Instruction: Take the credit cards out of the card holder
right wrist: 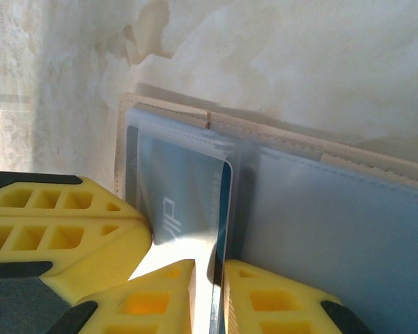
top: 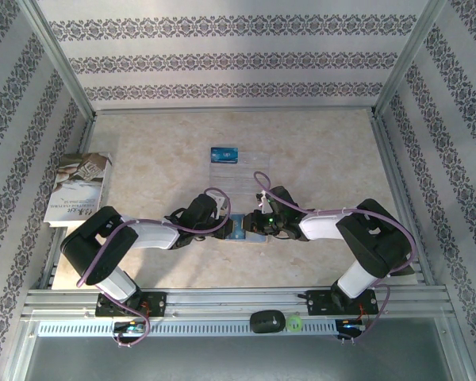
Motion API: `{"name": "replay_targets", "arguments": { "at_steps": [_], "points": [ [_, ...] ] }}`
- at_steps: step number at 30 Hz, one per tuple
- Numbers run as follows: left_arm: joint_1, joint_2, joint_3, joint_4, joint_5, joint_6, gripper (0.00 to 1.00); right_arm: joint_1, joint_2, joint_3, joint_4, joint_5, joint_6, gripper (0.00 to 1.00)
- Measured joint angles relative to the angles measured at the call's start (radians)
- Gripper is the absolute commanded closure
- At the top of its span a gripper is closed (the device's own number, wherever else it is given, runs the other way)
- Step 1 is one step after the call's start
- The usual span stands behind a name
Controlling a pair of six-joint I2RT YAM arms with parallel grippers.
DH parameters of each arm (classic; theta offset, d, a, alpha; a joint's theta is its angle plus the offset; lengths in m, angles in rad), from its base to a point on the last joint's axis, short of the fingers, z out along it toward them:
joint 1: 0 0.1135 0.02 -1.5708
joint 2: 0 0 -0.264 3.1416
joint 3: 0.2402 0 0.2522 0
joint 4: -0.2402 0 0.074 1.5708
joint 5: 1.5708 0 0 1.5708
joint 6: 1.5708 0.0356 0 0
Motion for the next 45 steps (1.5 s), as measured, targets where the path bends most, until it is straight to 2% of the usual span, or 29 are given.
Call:
{"name": "replay_targets", "arguments": {
  "at_steps": [7, 12, 28, 30, 31, 45],
  "points": [
    [0.000, 0.000, -0.001, 0.000, 0.000, 0.000, 0.92, -0.006, -0.001, -0.008, 0.009, 0.000, 0.000, 0.88],
    [0.000, 0.000, -0.002, 0.001, 0.000, 0.000, 0.92, -0.009, -0.002, -0.013, 0.010, 0.000, 0.006, 1.00],
    [-0.001, 0.000, -0.008, 0.008, 0.007, -0.004, 0.95, -0.039, -0.051, -0.061, 0.002, 0.003, 0.019, 1.00],
    [-0.001, 0.000, -0.008, 0.008, 0.007, -0.004, 0.95, -0.039, -0.051, -0.061, 0.002, 0.003, 0.020, 0.85],
    [-0.001, 0.000, -0.008, 0.009, 0.007, -0.004, 0.95, -0.039, -0.051, -0.061, 0.002, 0.000, 0.019, 0.83],
    [-0.001, 0.000, -0.010, 0.012, 0.007, -0.004, 0.95, -0.039, -0.051, -0.056, 0.004, -0.007, 0.023, 0.82]
  ]
}}
